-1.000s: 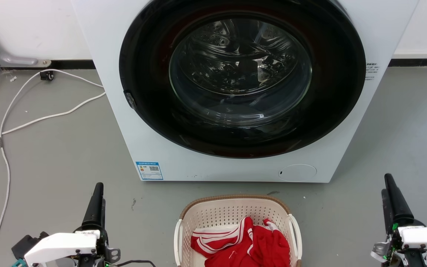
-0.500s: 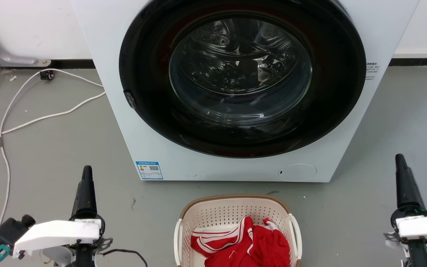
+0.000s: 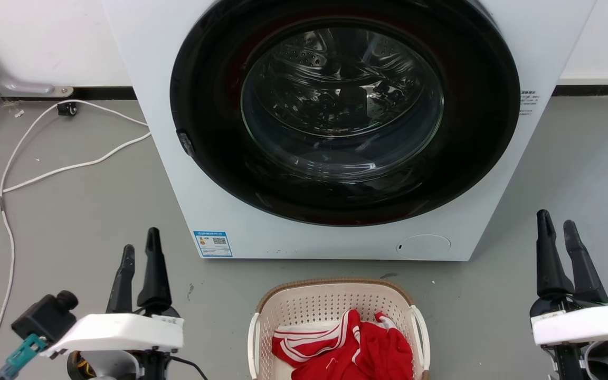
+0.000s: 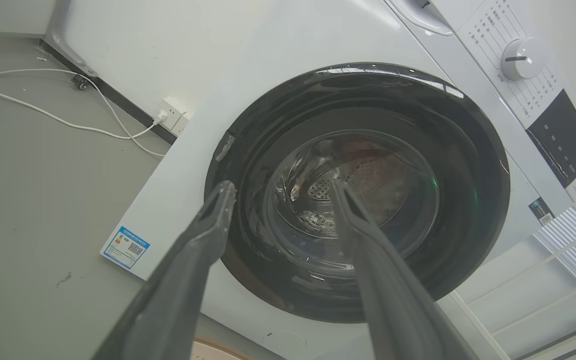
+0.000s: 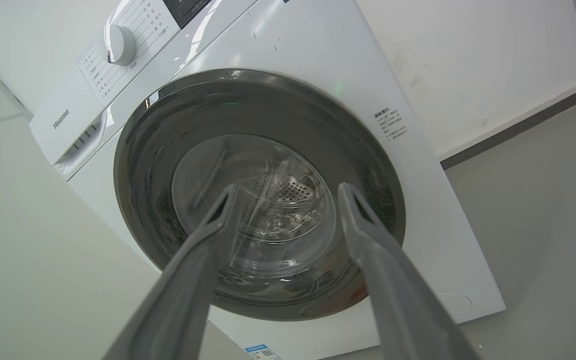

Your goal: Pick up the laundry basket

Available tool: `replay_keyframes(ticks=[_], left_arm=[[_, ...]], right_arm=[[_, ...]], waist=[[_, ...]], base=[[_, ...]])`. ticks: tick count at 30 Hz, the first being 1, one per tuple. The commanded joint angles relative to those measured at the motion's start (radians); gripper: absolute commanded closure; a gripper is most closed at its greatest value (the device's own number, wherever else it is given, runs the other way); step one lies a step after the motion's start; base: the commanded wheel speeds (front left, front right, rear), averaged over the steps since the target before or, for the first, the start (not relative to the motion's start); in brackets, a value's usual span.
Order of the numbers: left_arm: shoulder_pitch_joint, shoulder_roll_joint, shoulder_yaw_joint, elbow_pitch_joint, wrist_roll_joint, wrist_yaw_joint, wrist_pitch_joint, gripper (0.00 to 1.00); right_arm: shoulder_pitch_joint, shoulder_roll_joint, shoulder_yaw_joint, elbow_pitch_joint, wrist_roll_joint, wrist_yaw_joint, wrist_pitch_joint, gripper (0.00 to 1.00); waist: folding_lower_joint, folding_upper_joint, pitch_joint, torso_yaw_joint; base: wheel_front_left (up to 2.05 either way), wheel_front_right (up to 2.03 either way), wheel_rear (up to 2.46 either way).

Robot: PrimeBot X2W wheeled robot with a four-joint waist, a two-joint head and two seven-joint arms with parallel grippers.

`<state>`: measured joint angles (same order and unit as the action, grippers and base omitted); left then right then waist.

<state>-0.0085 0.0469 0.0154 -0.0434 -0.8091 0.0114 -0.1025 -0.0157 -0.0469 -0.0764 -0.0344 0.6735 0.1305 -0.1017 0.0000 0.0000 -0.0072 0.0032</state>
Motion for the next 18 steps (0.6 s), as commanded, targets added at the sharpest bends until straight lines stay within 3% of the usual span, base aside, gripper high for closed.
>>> replay_keyframes(ticks=[1,11,18], left_arm=[[-0.001,0.003,-0.013,-0.022,0.051,0.004,-0.011,0.00],[0.014,0.004,-0.080,-0.026,0.274,0.024,-0.039,0.00],[0.015,0.009,-0.111,-0.010,0.364,0.049,-0.057,0.00]], right_arm=[[-0.002,-0.004,0.005,-0.024,-0.039,0.000,-0.010,0.00],[0.024,-0.004,0.041,-0.037,-0.172,0.000,-0.039,0.00],[0.035,-0.004,0.041,-0.042,-0.233,0.000,-0.058,0.00]], waist=[[0.0000,0.0000,0.000,0.000],[0.0000,0.0000,-0.005,0.000],[0.0000,0.0000,-0.006,-0.002]], base=[[0.00,0.00,0.00],[0.00,0.00,0.00],[0.00,0.00,0.00]])
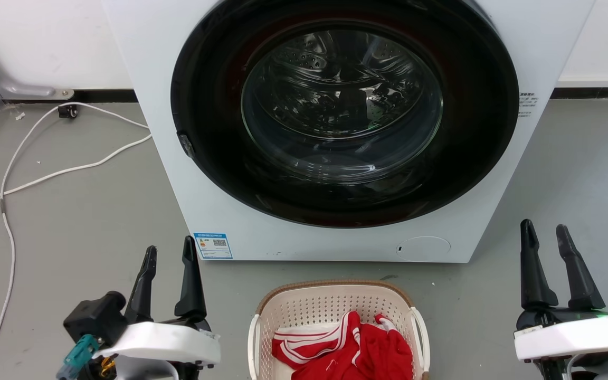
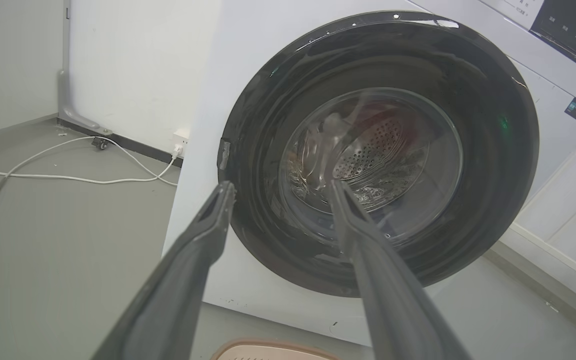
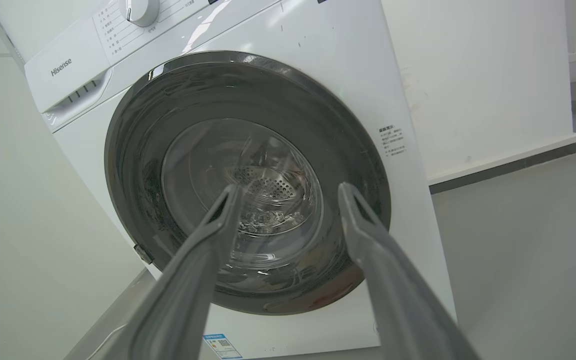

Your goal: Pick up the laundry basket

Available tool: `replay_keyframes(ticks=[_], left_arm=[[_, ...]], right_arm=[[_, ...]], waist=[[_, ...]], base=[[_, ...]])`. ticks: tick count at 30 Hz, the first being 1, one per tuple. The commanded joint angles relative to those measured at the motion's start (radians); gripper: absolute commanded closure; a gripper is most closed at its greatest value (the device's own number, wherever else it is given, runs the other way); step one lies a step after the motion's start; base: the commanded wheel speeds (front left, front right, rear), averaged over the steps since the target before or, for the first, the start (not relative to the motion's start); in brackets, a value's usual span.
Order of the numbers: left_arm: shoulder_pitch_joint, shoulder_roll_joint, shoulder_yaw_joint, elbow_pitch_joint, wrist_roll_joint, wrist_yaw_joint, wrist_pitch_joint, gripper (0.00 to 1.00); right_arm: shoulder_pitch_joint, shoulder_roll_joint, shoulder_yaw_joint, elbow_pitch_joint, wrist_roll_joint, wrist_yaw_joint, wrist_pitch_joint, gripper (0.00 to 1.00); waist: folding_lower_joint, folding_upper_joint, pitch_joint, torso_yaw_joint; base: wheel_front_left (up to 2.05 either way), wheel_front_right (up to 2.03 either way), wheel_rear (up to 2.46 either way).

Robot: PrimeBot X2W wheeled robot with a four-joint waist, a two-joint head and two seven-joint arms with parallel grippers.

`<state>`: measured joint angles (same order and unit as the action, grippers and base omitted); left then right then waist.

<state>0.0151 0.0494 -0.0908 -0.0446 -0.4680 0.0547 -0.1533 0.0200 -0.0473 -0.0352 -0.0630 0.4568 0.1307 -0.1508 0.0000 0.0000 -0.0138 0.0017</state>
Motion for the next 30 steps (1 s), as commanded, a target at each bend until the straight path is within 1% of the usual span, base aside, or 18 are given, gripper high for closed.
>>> replay_keyframes(ticks=[1,9,14,20,30], left_arm=[[-0.010,0.009,-0.011,-0.010,0.038,0.009,-0.009,0.00],[-0.013,0.026,-0.056,-0.020,0.127,0.035,-0.028,0.00],[-0.009,0.043,-0.094,-0.006,0.186,0.036,-0.045,0.00],[-0.002,0.047,-0.119,0.023,0.225,0.022,-0.057,0.00],[0.012,0.038,-0.132,0.043,0.280,-0.002,-0.077,0.00]], right_arm=[[0.000,-0.004,0.000,-0.012,-0.024,0.000,-0.011,0.00],[0.014,-0.004,0.006,0.006,-0.083,0.000,-0.030,0.00],[0.012,-0.004,0.013,0.007,-0.147,0.000,-0.046,0.00],[0.021,-0.004,0.018,0.012,-0.193,0.000,-0.059,0.00],[0.029,-0.005,0.011,0.014,-0.280,0.000,-0.063,0.00]], waist=[[0.0000,0.0000,0.000,-0.001],[0.0000,0.0000,0.001,0.000],[0.0000,0.0000,0.001,0.001],[0.0000,0.0000,-0.001,0.002],[0.0000,0.0000,-0.002,-0.001]], base=[[0.00,0.00,0.00],[0.00,0.00,0.00],[0.00,0.00,0.00],[0.00,0.00,0.00],[0.00,0.00,0.00]])
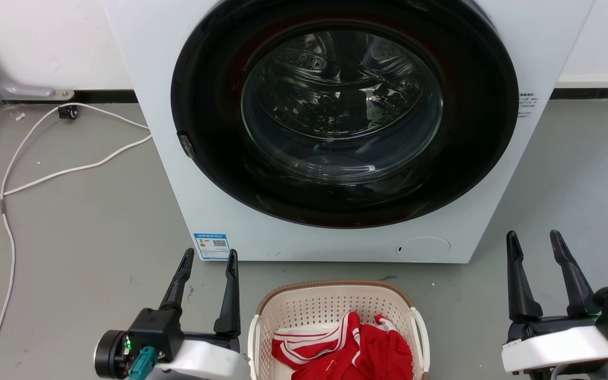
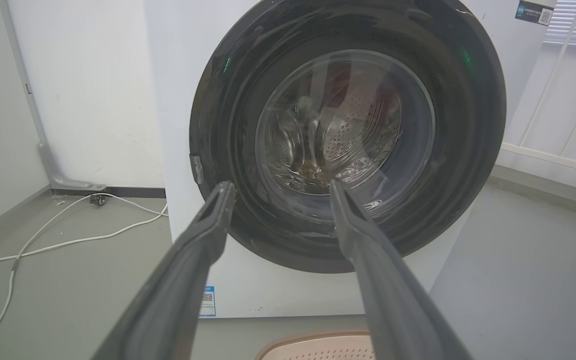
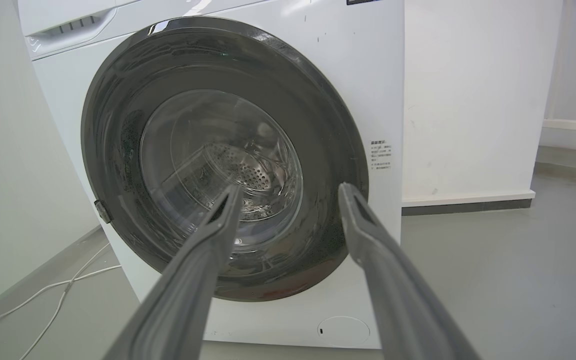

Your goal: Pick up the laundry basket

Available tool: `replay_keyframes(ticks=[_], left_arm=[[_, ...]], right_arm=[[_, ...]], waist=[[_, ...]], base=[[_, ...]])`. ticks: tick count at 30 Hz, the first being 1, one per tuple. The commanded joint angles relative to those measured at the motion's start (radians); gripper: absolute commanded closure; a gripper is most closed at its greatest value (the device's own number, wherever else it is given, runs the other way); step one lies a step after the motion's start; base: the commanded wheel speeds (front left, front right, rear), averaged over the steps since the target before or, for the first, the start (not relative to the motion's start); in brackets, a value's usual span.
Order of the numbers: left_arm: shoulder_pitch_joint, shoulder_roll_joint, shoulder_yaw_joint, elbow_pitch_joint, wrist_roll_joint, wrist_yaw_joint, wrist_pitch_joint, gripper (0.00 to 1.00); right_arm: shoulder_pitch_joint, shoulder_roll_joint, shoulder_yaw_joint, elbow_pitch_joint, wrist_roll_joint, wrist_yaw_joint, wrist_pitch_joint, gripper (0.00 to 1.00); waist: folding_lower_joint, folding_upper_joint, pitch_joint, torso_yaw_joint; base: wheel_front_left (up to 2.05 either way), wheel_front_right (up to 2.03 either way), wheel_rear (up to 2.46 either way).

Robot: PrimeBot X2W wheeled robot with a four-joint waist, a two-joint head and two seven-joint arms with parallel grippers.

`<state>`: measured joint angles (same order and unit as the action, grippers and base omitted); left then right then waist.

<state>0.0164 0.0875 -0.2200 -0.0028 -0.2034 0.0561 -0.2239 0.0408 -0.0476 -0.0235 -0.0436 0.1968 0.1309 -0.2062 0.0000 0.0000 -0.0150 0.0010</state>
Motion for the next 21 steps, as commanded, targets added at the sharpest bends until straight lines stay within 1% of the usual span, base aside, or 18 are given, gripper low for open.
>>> replay_keyframes(ticks=[1,14,21], left_arm=[[0.012,-0.002,-0.003,0.004,0.021,-0.007,-0.010,0.00],[0.021,-0.022,0.008,0.018,0.083,-0.032,-0.031,0.00],[0.035,-0.034,0.030,0.020,0.078,-0.039,-0.044,0.00]], right_arm=[[0.010,-0.004,0.000,-0.006,-0.029,0.000,-0.008,0.00],[0.020,-0.004,0.007,-0.015,-0.115,0.000,-0.024,0.00],[0.028,-0.004,-0.001,0.012,-0.101,0.000,-0.014,0.00]], waist=[[0.0000,0.0000,-0.001,0.000],[0.0000,0.0000,-0.004,0.002],[0.0000,0.0000,-0.007,0.001]], base=[[0.00,0.00,0.00],[0.00,0.00,0.00],[0.00,0.00,0.00]])
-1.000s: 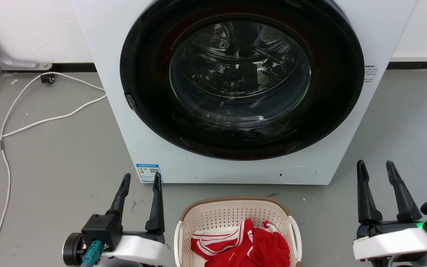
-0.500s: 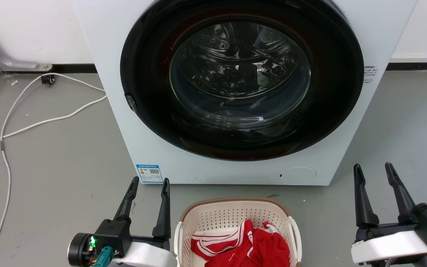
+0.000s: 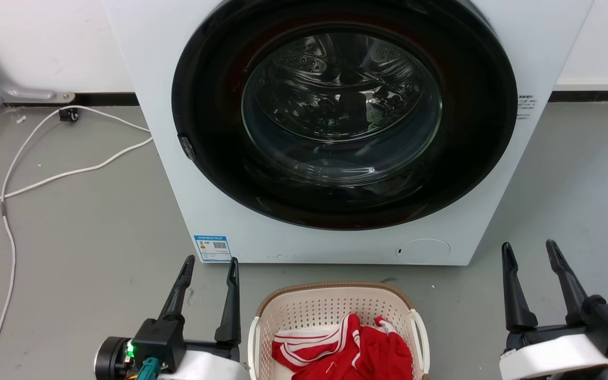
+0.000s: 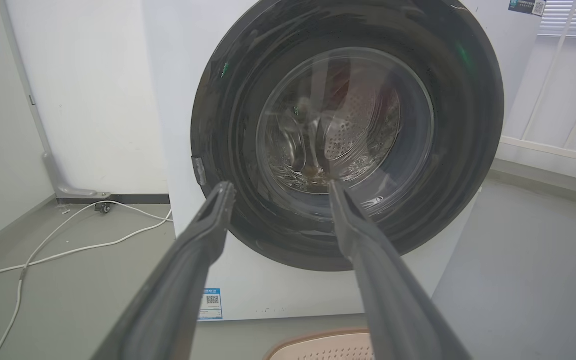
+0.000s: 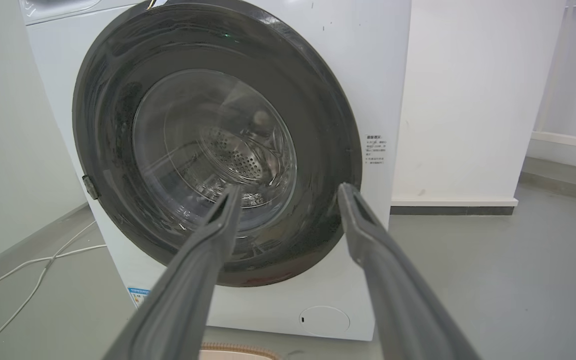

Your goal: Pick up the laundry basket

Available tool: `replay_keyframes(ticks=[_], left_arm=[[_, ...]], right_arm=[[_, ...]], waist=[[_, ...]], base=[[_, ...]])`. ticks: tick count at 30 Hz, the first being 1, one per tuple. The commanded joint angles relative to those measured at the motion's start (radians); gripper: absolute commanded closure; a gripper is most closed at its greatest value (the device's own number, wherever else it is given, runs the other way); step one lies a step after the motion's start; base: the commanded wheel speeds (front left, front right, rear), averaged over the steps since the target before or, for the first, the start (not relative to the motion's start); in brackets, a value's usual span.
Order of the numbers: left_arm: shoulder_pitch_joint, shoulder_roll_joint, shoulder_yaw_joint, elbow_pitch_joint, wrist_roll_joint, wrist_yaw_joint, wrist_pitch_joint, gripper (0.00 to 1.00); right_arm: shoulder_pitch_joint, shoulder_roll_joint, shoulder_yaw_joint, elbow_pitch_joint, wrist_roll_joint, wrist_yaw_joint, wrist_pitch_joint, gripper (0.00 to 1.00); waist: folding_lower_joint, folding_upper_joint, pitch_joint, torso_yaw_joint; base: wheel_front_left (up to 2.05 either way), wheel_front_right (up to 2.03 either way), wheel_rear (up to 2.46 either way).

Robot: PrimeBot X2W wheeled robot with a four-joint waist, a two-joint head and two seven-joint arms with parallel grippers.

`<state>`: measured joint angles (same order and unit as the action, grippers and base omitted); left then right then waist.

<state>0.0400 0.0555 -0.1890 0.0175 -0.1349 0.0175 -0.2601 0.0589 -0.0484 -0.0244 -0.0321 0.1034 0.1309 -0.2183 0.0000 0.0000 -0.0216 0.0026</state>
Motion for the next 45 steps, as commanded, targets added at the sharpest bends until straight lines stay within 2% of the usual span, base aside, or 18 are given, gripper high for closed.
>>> replay_keyframes(ticks=[1,7,15,31,38,45], left_arm=[[0.013,-0.003,0.001,0.005,-0.001,-0.006,-0.008,0.00],[0.017,-0.005,0.005,0.070,-0.058,-0.022,-0.005,0.00],[-0.007,-0.005,-0.018,0.143,-0.059,-0.027,-0.005,0.00],[-0.004,-0.005,-0.018,0.142,-0.066,-0.012,-0.005,0.00],[-0.005,-0.005,-0.020,0.124,-0.036,-0.002,-0.005,0.00],[-0.016,-0.005,-0.017,0.137,-0.066,0.001,-0.005,0.00]], right_arm=[[0.007,-0.003,-0.003,0.008,0.007,0.000,0.005,0.00],[0.005,-0.003,-0.011,0.044,0.036,0.000,0.031,0.00],[0.001,-0.003,-0.013,0.069,0.038,0.000,0.051,0.00],[0.000,-0.003,-0.010,0.069,0.043,0.000,0.043,0.00],[0.000,-0.003,-0.006,0.069,0.053,0.000,0.047,0.00],[-0.014,-0.003,-0.006,0.070,0.051,0.000,0.048,0.00]], waist=[[0.0000,0.0000,-0.001,0.000],[0.0000,0.0000,-0.002,-0.002],[0.0000,0.0000,-0.005,-0.003],[0.0000,0.0000,-0.008,0.001],[0.0000,0.0000,-0.004,0.000],[0.0000,0.0000,0.029,-0.005]], base=[[0.00,0.00,0.00],[0.00,0.00,0.00],[0.00,0.00,0.00],[0.00,0.00,0.00],[0.00,0.00,0.00],[0.00,0.00,0.00]])
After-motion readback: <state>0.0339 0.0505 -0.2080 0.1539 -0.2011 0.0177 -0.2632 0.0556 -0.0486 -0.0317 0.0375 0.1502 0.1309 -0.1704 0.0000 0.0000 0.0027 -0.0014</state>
